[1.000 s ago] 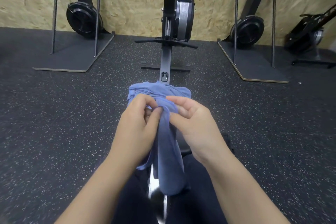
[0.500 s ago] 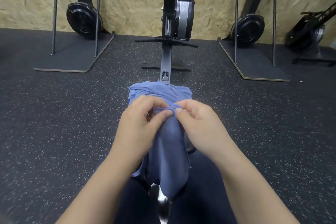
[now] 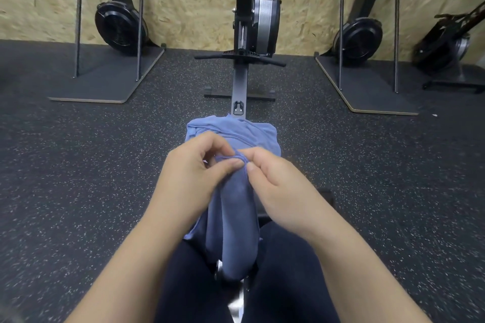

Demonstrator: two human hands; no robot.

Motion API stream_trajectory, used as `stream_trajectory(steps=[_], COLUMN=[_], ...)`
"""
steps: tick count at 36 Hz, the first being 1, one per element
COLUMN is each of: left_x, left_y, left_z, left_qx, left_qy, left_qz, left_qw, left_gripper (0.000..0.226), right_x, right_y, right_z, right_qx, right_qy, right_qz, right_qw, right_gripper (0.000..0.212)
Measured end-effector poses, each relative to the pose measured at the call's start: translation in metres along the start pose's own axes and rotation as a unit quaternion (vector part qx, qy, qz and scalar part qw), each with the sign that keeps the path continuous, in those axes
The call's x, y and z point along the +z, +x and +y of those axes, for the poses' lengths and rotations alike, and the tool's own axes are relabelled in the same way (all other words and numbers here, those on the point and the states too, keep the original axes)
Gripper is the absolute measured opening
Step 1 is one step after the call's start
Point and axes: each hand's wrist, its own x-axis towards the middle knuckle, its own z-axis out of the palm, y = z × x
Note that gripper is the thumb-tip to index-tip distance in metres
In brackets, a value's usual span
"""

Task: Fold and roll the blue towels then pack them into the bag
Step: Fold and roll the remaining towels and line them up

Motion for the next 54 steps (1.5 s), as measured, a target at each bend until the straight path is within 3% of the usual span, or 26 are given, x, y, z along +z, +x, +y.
stream_trajectory(steps=[9,18,27,31,35,41,45,52,54], left_x=[0.0,0.005,-0.005,-0.012,-0.022,-0.046,-0.058,-0.066,-0.067], left_y=[0.006,0.013,0.021,0.028,0.032,0.032,0.032,0.024,0.024], left_z=[-0.002,-0.011,-0.04,-0.048,-0.061,-0.066,-0.06,-0.04,-0.036], left_qx=[-0.048,-0.003,0.044,0.067,0.019,-0.025,-0.029,0.007,0.029], left_qy=[-0.04,-0.005,0.151,0.234,0.296,0.428,0.485,0.417,0.423], left_qz=[-0.004,-0.111,-0.175,-0.178,-0.177,-0.15,-0.127,-0.068,-0.051], left_qw=[0.998,0.994,0.972,0.954,0.938,0.891,0.865,0.906,0.904], left_gripper=[0.021,0.009,0.029,0.023,0.022,0.028,0.024,0.013,0.012], right_x=[0.0,-0.019,-0.046,-0.058,-0.071,-0.091,-0.093,-0.097,-0.098], right_y=[0.003,0.009,0.021,0.026,0.022,0.006,-0.005,-0.022,-0.026], right_z=[0.006,0.016,0.025,0.031,0.035,0.039,0.044,0.063,0.065], right_qx=[-0.033,-0.064,0.006,0.033,0.067,0.074,0.08,0.082,0.092], right_qy=[0.089,0.03,0.107,0.135,0.201,-0.051,-0.081,-0.17,-0.171], right_qz=[0.023,0.177,0.326,0.334,0.323,0.272,0.294,0.368,0.375], right_qw=[0.995,0.982,0.939,0.932,0.922,0.958,0.949,0.91,0.906], right_gripper=[0.023,0.016,0.029,0.029,0.025,0.021,0.021,0.026,0.025])
